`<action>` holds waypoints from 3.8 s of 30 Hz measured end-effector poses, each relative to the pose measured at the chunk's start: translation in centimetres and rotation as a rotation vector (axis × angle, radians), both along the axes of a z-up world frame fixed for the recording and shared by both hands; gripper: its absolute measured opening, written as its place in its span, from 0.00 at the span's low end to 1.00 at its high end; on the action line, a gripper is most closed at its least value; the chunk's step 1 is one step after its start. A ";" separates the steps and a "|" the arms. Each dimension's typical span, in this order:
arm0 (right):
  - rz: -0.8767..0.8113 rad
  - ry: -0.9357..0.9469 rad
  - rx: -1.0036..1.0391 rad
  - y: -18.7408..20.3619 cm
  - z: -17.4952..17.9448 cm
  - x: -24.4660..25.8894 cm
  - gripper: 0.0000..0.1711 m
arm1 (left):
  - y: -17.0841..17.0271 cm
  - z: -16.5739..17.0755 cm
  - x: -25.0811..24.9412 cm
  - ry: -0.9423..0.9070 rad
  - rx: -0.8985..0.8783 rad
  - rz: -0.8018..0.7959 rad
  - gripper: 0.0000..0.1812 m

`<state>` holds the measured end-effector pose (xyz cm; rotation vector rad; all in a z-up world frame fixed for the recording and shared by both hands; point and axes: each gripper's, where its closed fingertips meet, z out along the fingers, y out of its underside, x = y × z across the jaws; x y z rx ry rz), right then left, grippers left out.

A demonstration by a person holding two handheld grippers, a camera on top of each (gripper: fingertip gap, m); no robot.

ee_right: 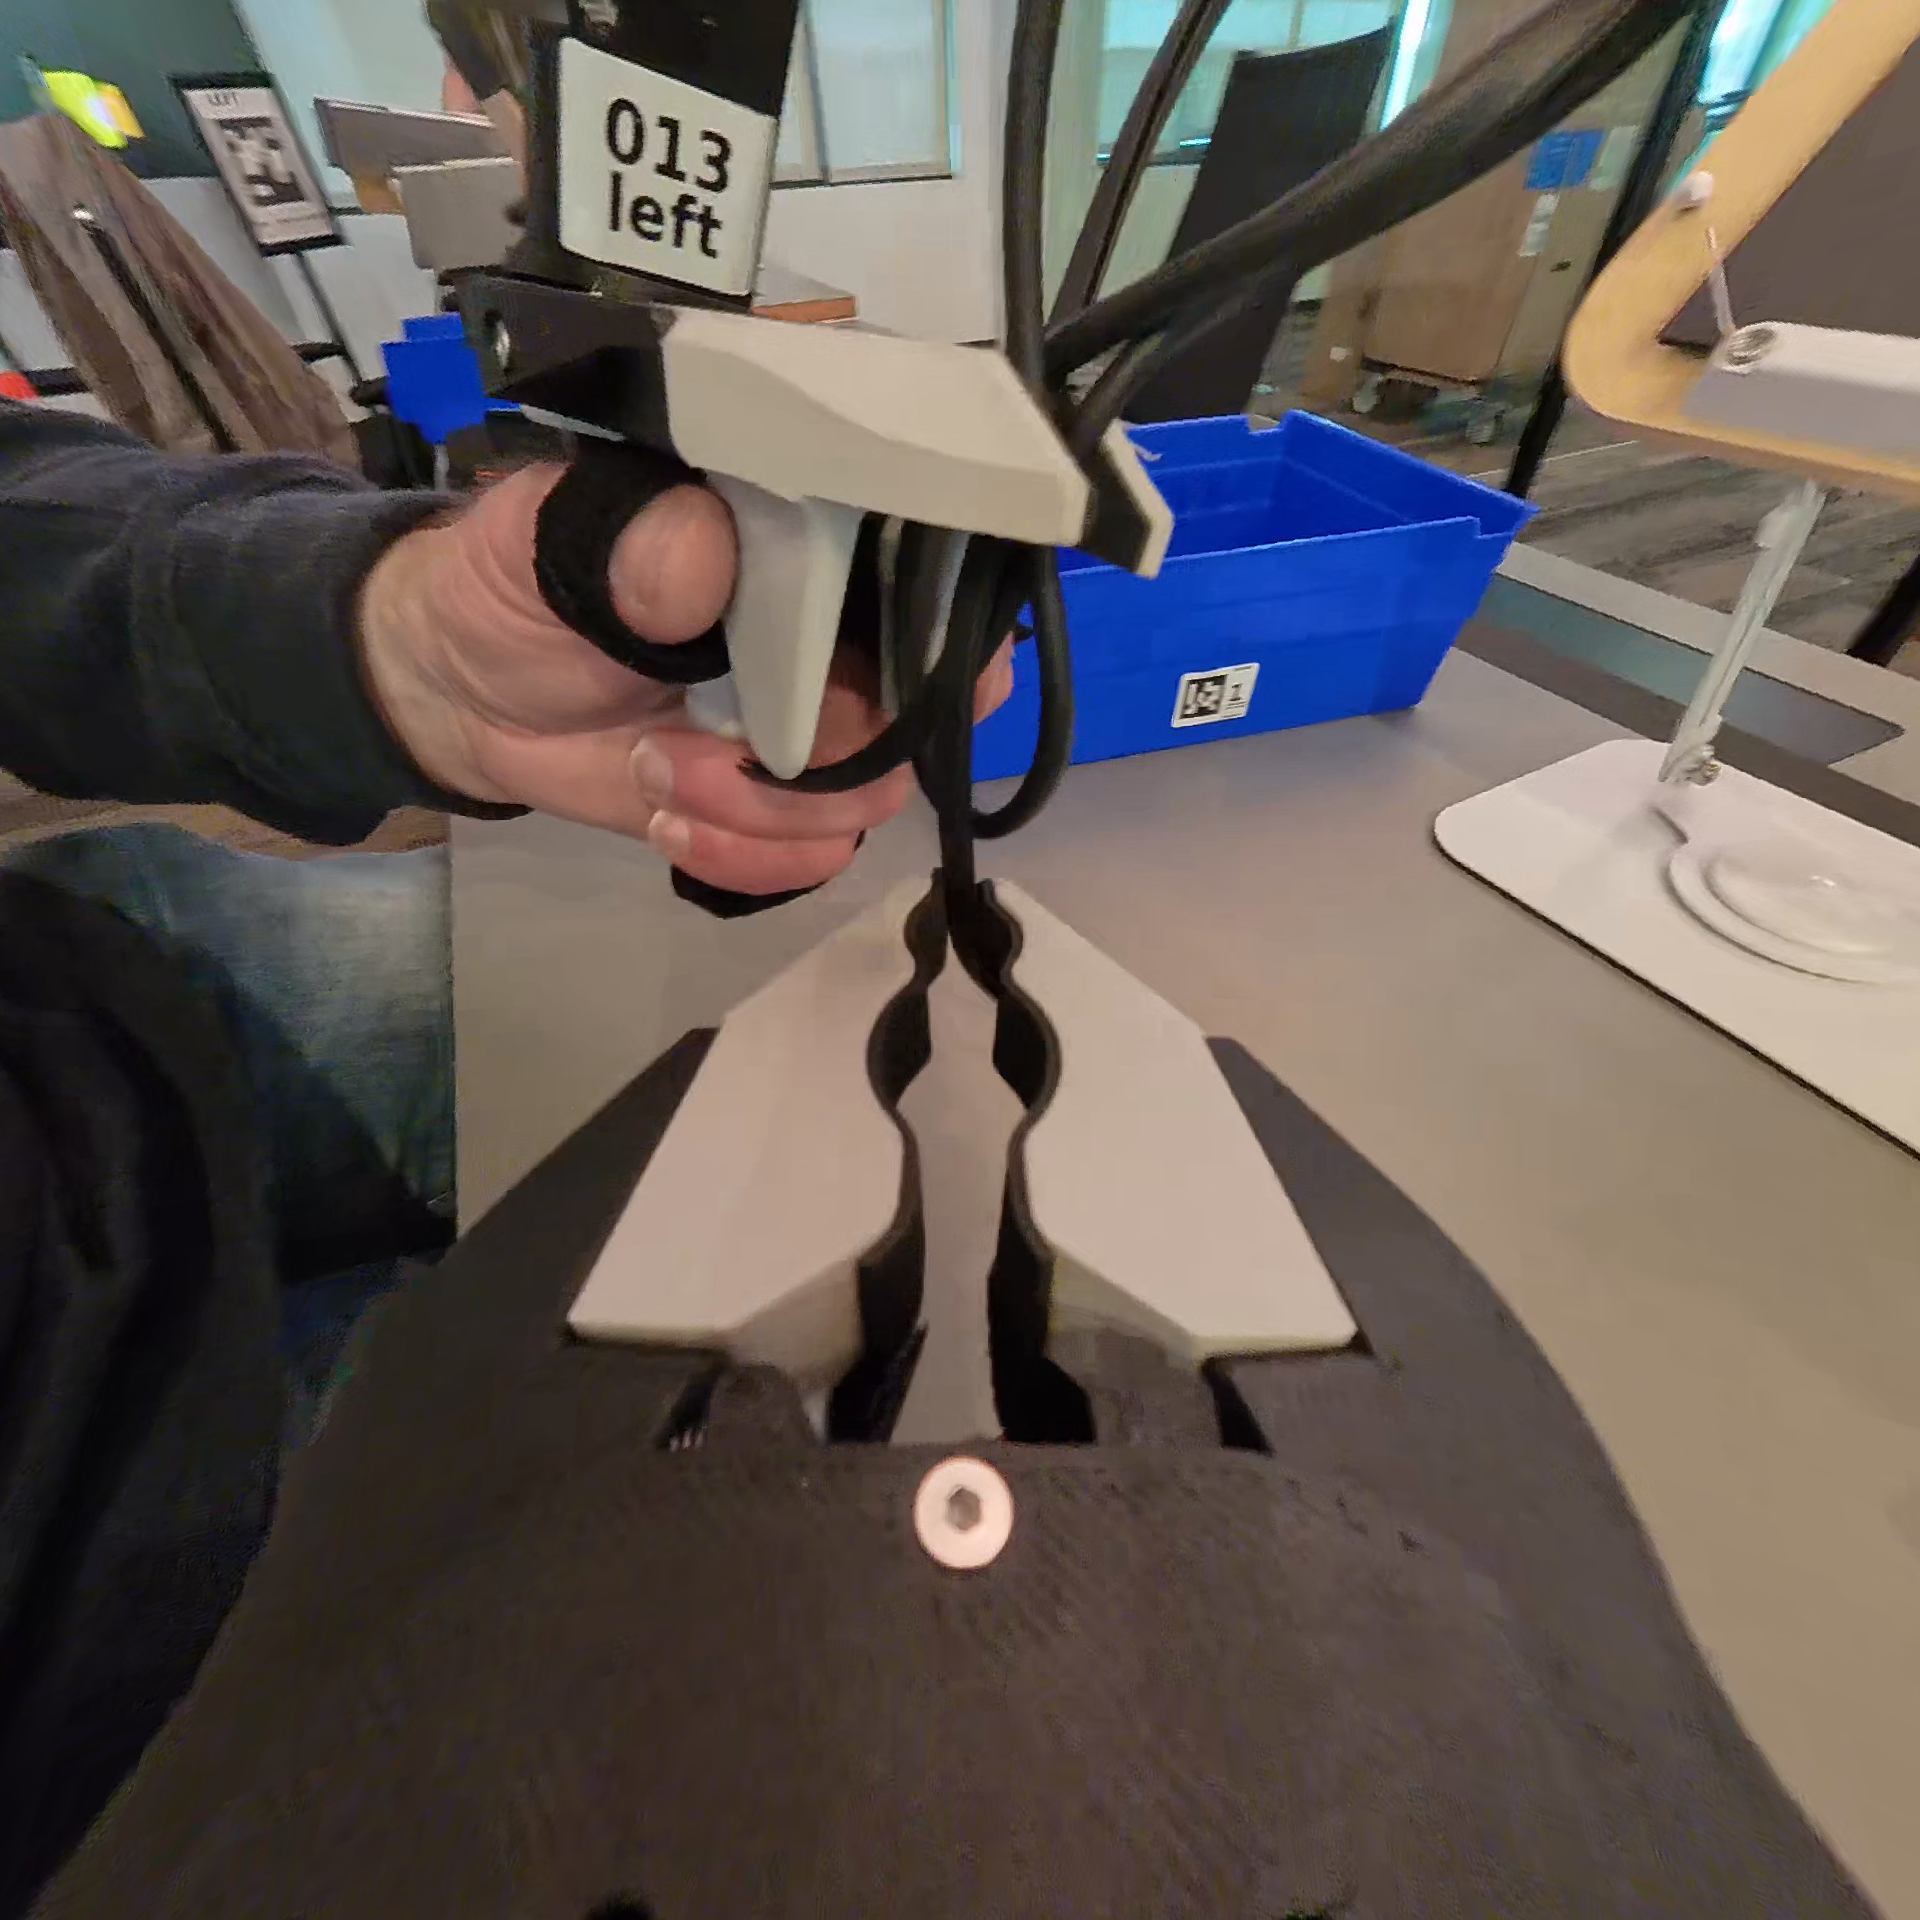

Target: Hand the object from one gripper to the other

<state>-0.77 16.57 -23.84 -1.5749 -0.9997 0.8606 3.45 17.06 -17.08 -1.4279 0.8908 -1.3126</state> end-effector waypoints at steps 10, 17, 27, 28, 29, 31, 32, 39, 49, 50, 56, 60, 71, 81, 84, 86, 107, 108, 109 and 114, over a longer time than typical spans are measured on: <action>-0.147 -0.228 0.157 2.5 2.6 5.9 0.00 | 1.4 -2.9 -1.6 0.127 0.083 0.071 0.11; -0.201 -0.364 0.292 3.7 6.1 8.4 0.00 | 2.2 -3.5 -3.1 0.150 0.077 0.130 0.15; -0.057 -0.428 0.381 0.6 7.7 7.6 0.00 | 2.8 -1.3 -0.5 0.398 0.483 0.234 0.28; -0.040 -0.438 0.383 0.1 7.6 7.4 0.00 | 2.9 -0.9 0.1 0.424 0.541 0.243 0.30; -0.030 -0.451 0.384 -0.3 7.5 7.4 0.00 | 3.0 -0.5 0.8 0.443 0.596 0.248 0.30; -0.013 -0.466 0.385 -1.0 7.3 7.3 0.00 | 2.7 -0.3 2.1 0.493 0.699 0.224 0.30; 0.000 -0.474 0.375 -1.4 7.1 7.3 0.00 | 2.5 -0.5 2.7 0.531 0.759 0.214 0.30; 0.065 -0.480 0.287 -2.8 5.2 7.9 0.00 | 0.2 -2.3 4.8 0.632 0.950 0.130 0.01; -0.135 -0.211 0.192 -0.4 5.9 10.2 0.30 | 2.6 -0.8 3.0 0.484 0.660 0.230 0.00; -0.145 -0.166 0.151 -0.2 5.4 10.4 0.31 | 2.8 -0.3 2.8 0.447 0.619 0.229 0.00; -0.057 -0.130 -0.068 1.2 -2.3 7.6 0.42 | 3.0 2.7 2.4 0.301 0.506 0.228 0.00; -0.087 -0.220 0.030 2.9 -4.6 4.5 0.41 | 2.3 4.1 2.9 0.264 0.500 0.214 0.00; -0.101 -0.244 0.072 6.2 -4.7 2.3 0.00 | 1.2 6.7 2.7 0.169 0.461 0.191 0.00; -0.228 -0.014 0.035 7.5 1.8 8.3 0.00 | 2.8 2.5 -2.6 0.306 0.407 0.289 0.00; -0.235 0.054 0.025 7.3 3.8 9.4 0.00 | 3.4 -0.2 -3.1 0.323 0.330 0.294 0.00; -0.236 0.091 0.026 7.1 5.2 9.9 0.00 | 3.6 -1.5 -2.9 0.322 0.304 0.280 0.00; -0.030 -0.517 0.665 1.4 5.2 6.0 0.00 | 3.7 -6.8 4.1 0.678 0.326 0.067 0.00; -0.024 -0.558 0.717 1.3 4.9 5.8 0.00 | 3.6 -6.9 4.3 0.686 0.324 0.054 0.00; -0.015 -0.580 0.751 1.1 4.8 5.6 0.01 | 3.4 -6.9 4.4 0.687 0.322 0.037 0.00; 0.019 -0.633 0.795 1.1 4.3 5.5 0.07 | 3.1 -7.3 4.6 0.725 0.322 0.005 0.00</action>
